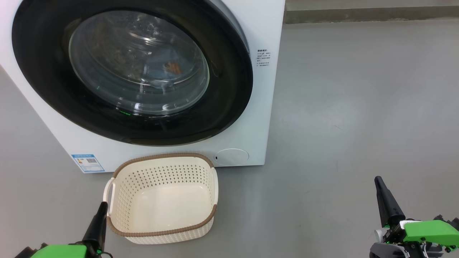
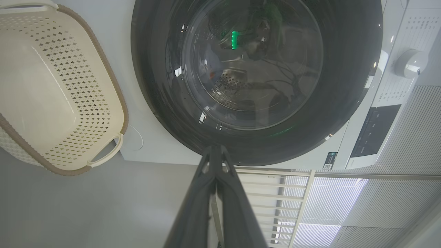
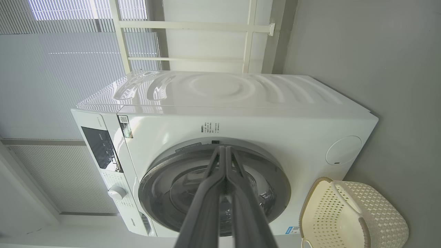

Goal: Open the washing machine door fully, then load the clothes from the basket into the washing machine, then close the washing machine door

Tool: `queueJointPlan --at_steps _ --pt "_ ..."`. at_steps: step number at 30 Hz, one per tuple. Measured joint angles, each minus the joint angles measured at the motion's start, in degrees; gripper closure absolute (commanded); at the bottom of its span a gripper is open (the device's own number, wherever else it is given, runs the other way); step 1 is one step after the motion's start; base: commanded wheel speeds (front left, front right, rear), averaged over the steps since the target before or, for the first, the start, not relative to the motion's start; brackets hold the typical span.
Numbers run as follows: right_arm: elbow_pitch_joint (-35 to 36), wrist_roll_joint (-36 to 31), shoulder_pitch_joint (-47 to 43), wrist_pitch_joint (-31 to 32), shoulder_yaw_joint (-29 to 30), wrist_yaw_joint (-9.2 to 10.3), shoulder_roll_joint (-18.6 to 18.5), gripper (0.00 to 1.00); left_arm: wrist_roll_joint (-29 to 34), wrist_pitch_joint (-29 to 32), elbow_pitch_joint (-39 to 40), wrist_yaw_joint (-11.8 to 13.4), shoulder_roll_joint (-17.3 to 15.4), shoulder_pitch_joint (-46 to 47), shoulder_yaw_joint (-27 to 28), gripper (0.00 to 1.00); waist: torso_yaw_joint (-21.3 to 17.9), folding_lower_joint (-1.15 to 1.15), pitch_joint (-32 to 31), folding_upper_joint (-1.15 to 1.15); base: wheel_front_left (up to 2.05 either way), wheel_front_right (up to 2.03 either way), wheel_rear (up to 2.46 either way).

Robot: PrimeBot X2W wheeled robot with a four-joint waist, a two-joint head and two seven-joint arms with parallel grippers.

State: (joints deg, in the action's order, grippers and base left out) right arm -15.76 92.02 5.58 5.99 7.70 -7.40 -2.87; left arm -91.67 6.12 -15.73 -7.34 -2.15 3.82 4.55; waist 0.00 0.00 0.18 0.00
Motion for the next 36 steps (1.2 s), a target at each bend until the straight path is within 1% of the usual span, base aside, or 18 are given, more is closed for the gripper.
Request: queueJointPlan --at_steps 36 --pt "0.0 0.0 0.0 0.04 0.04 0.0 0.1 1.0 0.0 0.0 0.0 0.01 0.01 0.0 0.0 1.0 0.0 0.0 0.0 0.0 0.0 0.0 0.0"
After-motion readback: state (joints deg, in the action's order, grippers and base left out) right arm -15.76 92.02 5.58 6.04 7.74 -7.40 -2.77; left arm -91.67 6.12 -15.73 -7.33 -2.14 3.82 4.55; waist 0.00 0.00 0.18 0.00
